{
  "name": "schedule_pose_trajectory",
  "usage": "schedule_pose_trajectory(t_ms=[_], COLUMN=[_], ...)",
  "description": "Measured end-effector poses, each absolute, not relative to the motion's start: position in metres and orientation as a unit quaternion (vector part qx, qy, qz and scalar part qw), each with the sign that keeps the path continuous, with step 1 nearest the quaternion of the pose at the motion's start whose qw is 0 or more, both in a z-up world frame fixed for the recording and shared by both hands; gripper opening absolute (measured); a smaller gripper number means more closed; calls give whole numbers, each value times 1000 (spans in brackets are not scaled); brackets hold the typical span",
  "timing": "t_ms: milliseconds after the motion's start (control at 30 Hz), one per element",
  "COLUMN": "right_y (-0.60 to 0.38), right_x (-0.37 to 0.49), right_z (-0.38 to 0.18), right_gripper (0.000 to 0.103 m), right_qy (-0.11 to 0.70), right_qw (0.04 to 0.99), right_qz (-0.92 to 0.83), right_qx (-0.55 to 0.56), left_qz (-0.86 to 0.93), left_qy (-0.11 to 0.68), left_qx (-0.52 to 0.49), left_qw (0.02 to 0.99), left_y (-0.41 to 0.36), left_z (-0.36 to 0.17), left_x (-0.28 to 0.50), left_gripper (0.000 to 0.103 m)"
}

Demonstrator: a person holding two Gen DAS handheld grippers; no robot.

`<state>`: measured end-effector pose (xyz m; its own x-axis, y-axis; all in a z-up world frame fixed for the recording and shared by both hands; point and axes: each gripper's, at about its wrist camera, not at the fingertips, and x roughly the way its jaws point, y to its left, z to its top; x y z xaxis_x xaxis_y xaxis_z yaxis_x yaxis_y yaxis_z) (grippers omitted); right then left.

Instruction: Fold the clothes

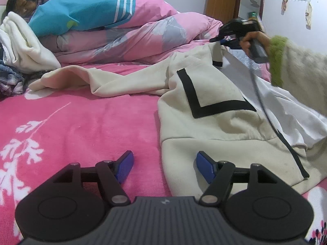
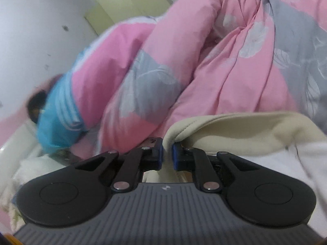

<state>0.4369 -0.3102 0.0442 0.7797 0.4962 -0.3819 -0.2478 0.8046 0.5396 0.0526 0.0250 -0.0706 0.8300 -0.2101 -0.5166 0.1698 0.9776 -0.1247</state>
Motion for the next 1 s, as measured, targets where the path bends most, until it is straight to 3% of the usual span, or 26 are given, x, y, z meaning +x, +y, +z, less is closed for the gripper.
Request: schedule_pose_trajectory(t_ms=[200,333,467,600,833,900,933,1000], right_y=[-291,-288,-311,-326,-282,-269,-265,-253], right_x=[494,495,458,407,336,333,334,335], right_z=[10,-17,-14,1,-42,-58,-62,-53], right_gripper=[12,26,40,41,41,31,4,2], right_qy=[341,368,344,339,438,453,454,434], right_qw=[896,887,890,891,819,809,804,819], right_qz=[162,136,143,167,279,281,283,286], right_qx=[234,245,261,253,246,249,258,244], left_qz=[-99,-99,-99,-99,-98,-98,-97,-96], left_qy=[274,273,273,272,268,268,268,268], left_qx=[-35,-34,-34,-35,-32,-31,-30,-28], left_qw=[956,956,956,957,958,958,958,958], left_y=[26,26,26,26,25,25,25,24], left_z=[-71,-71,-71,-71,-71,-71,-71,-71], left_x=[52,52,52,52,52,52,52,51], left_gripper=[70,70,70,70,70,70,70,70])
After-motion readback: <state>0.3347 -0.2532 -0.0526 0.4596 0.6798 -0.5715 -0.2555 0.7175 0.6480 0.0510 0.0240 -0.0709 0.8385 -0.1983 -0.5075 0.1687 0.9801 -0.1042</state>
